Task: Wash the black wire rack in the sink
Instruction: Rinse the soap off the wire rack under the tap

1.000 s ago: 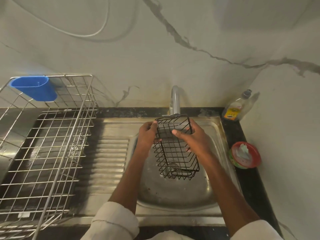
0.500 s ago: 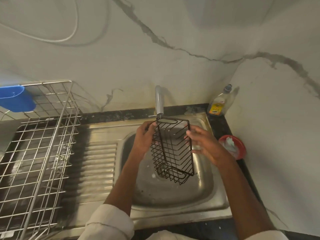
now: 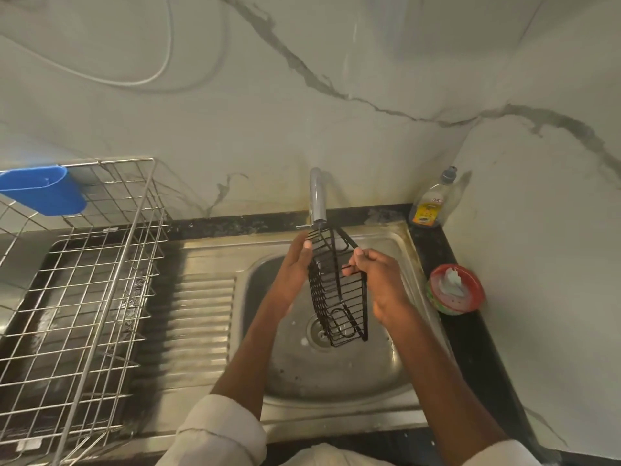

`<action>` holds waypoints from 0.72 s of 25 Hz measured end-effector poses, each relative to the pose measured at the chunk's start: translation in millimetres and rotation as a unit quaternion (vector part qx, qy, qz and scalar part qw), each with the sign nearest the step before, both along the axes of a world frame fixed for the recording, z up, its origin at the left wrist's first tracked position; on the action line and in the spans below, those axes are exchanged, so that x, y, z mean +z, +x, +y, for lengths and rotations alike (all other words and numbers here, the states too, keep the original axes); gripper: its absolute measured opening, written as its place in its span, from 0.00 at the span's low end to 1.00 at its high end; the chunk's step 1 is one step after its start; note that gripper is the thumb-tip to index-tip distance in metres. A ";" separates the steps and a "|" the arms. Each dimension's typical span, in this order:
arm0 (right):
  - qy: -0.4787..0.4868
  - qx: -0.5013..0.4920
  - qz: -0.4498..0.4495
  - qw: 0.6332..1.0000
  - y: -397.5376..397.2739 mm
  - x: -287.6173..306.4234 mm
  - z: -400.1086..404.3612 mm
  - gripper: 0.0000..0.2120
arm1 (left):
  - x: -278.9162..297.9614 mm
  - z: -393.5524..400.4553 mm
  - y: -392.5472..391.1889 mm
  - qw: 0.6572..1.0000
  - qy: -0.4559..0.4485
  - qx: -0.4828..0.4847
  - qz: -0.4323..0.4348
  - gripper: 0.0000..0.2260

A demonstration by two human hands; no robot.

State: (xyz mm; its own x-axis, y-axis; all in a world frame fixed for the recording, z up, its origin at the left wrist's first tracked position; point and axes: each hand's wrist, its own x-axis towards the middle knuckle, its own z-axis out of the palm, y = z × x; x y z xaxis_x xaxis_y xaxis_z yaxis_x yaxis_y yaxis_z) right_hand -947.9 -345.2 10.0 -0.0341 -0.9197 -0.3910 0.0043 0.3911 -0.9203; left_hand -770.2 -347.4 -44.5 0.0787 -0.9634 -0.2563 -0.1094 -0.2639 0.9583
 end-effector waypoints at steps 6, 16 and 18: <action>0.036 -0.026 -0.056 0.997 13.5 8.7 -0.4 0.13 | -7.7 16.2 0.5 0.995 0.031 -0.061 0.068 0.20; 0.025 0.078 -0.040 0.996 25.5 8.0 -5.2 0.15 | -15.8 17.9 -16.6 0.989 -0.007 -0.075 -0.131 0.43; 0.011 0.132 -0.039 0.990 29.1 10.7 -5.4 0.15 | -13.5 18.4 -18.5 0.992 -0.036 -0.015 -0.121 0.36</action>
State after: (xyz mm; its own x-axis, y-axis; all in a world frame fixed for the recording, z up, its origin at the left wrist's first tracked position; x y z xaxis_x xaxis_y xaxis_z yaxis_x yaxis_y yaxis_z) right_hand -918.8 -350.5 20.7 0.2380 -0.8840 -0.4024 -0.0304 0.4073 -0.9128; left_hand -788.8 -329.0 -58.0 0.1002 -0.9813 -0.1642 -0.3453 -0.1891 0.9192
